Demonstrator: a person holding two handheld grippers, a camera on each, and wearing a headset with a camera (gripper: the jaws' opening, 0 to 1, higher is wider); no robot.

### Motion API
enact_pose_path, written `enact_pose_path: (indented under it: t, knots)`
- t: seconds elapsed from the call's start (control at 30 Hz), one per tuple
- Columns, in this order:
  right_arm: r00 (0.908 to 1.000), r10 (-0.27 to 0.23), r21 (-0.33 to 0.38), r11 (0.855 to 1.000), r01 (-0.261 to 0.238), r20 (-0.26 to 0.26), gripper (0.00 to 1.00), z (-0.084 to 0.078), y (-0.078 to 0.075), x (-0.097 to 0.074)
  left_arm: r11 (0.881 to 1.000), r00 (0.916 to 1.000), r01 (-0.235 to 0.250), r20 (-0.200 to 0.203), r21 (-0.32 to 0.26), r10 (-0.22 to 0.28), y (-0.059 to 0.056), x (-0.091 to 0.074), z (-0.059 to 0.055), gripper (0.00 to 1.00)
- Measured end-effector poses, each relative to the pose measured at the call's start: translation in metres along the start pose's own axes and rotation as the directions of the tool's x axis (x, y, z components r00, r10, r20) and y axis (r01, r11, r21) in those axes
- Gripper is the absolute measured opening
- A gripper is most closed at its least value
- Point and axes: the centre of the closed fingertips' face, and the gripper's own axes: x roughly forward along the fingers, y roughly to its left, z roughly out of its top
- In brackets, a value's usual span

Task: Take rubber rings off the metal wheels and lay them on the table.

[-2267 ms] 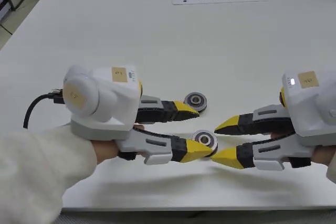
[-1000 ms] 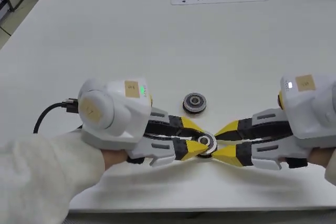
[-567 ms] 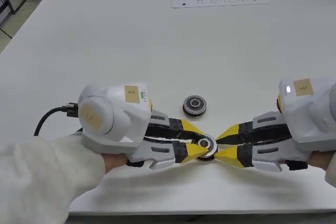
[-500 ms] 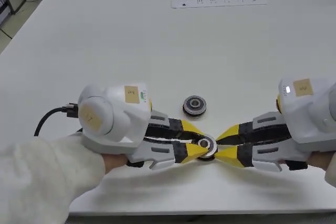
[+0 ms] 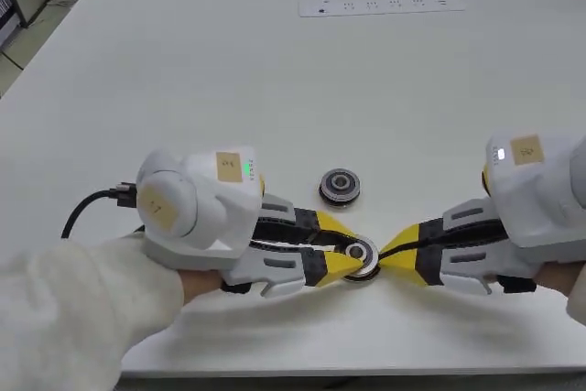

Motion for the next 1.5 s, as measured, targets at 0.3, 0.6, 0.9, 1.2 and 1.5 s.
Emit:
enact_pose_path:
  t: [0.3,0.6,0.9,1.2,1.5]
  knots:
    - [0.9996,0.004,0.196,0.981,-0.01,0.029,0.0,0.0,-0.006,-0.002,1.0,1.0,-0.002,0.002,-0.001,0.002,0.0,0.001,0.0,0.14]
    - [0.9975,0.013,0.348,0.937,-0.036,0.07,0.0,0.002,-0.007,-0.004,1.0,1.0,-0.002,0.002,0.0,0.002,0.001,0.001,0.001,0.14]
    - [0.9909,0.017,0.481,0.873,-0.08,0.133,0.0,0.006,-0.01,-0.006,1.0,1.0,-0.005,0.001,0.004,0.005,0.002,0.001,0.001,0.14]
    - [0.9833,0.025,0.564,0.817,-0.124,0.18,0.0,0.008,-0.009,-0.007,1.0,1.0,-0.007,0.005,0.004,0.007,0.002,0.002,0.001,0.14]
    - [0.9819,0.027,0.564,0.815,-0.13,0.188,0.0,0.01,-0.007,-0.008,1.0,0.9999,-0.006,0.009,0.002,0.006,0.002,0.002,0.002,0.14]
